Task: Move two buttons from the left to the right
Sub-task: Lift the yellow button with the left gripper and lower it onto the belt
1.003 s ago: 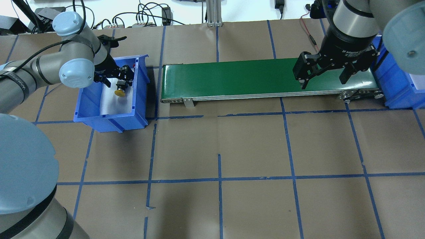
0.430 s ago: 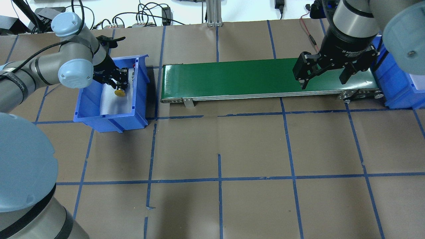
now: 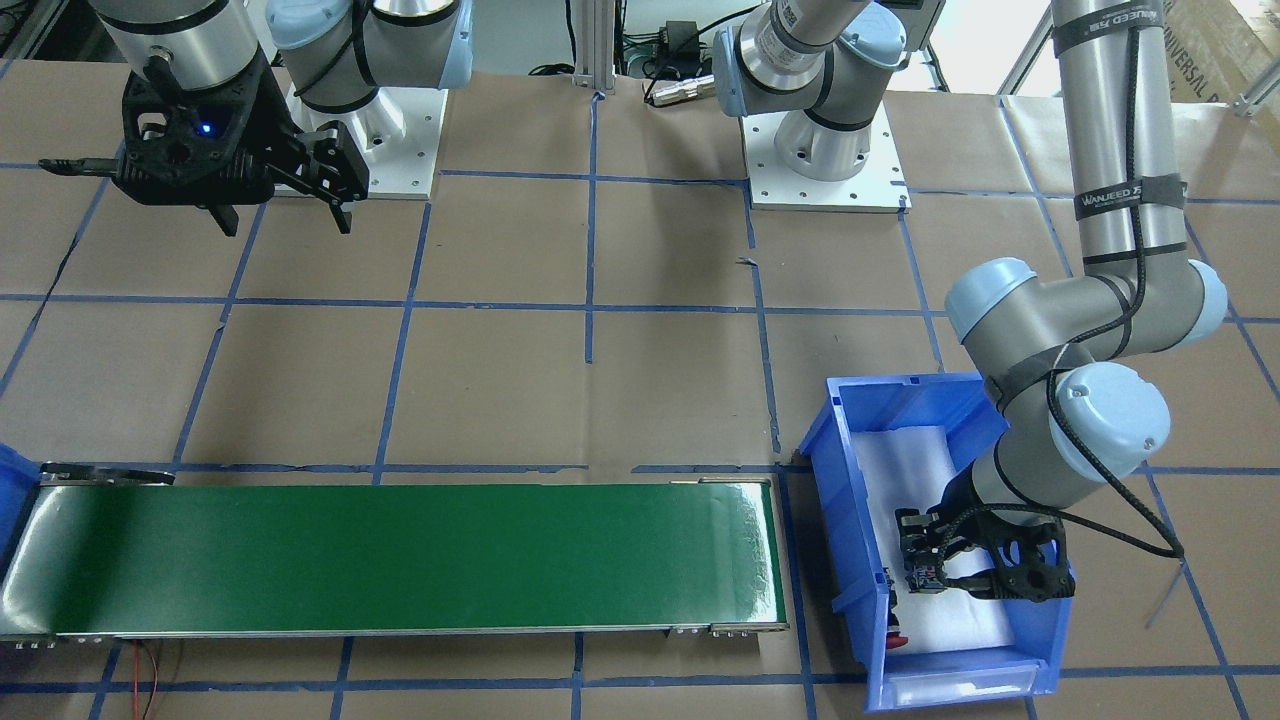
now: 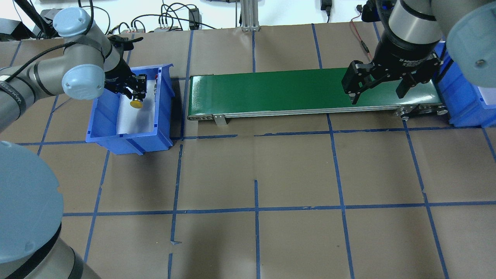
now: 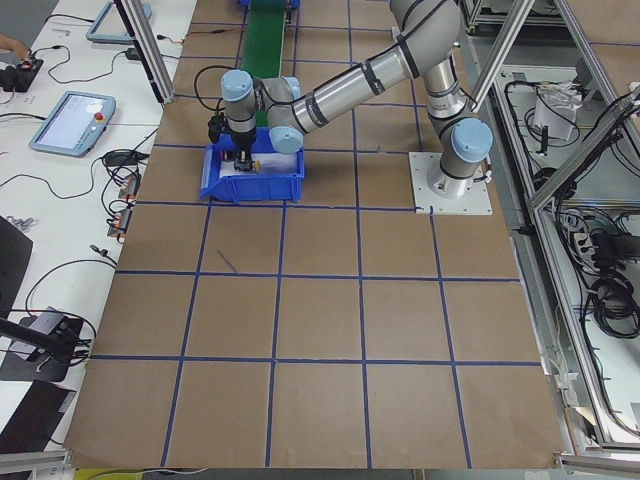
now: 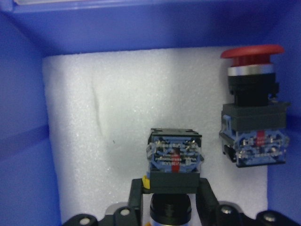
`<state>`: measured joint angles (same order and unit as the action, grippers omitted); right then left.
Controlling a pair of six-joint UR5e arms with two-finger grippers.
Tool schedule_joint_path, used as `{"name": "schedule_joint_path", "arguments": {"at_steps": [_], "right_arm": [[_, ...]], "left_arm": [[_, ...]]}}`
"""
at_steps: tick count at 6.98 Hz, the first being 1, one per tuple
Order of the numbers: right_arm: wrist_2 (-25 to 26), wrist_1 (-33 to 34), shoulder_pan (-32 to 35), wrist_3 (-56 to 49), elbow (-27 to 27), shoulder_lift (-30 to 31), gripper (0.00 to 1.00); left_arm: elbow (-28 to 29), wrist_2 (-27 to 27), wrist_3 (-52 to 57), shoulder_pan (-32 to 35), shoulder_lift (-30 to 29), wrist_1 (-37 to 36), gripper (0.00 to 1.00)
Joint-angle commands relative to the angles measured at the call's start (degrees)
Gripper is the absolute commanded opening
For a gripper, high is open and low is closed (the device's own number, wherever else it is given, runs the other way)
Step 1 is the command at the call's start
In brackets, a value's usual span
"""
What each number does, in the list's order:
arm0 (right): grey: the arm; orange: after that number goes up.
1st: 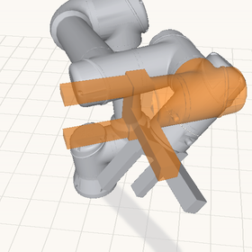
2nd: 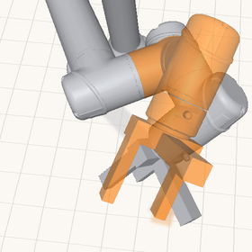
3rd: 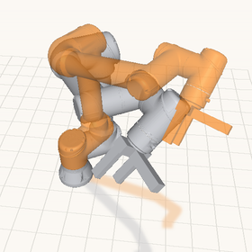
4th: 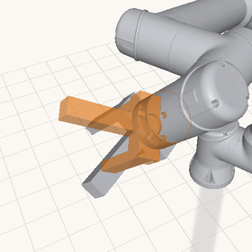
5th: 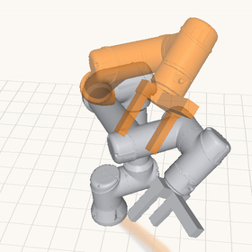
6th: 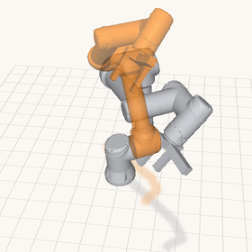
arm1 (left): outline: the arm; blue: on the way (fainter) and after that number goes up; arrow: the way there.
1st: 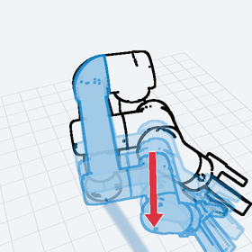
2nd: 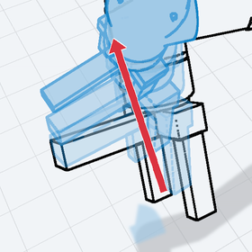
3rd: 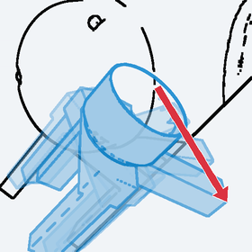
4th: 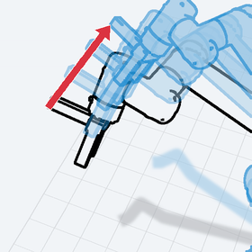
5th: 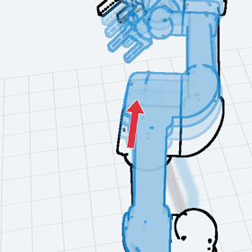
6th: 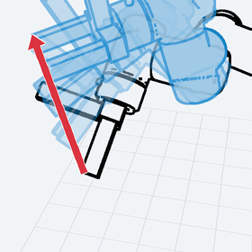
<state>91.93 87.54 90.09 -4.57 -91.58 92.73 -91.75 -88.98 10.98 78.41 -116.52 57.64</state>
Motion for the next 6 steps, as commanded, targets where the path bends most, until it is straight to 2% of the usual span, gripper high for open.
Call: {"name": "schedule_joint_path", "arguments": {"at_steps": [1, 3, 6], "right_arm": [[0.0, 0.0, 0.0, 0.0, 0.0, 0.0, 1.0], [0.0, 0.0, 0.0, 0.0, 0.0, 0.0, 1.0], [0.0, 0.0, 0.0, 0.0, 0.0, 0.0, 1.0]], "left_arm": [[1.38, -0.32, -0.52, 0.25, 6.98, 8.75, 0.25], [1.48, 0.29, -6.8, 1.91, 11.13, 10.73, 0.25], [3.06, 0.04, -24.36, 13.22, 10.27, 9.86, 0.25]]}}
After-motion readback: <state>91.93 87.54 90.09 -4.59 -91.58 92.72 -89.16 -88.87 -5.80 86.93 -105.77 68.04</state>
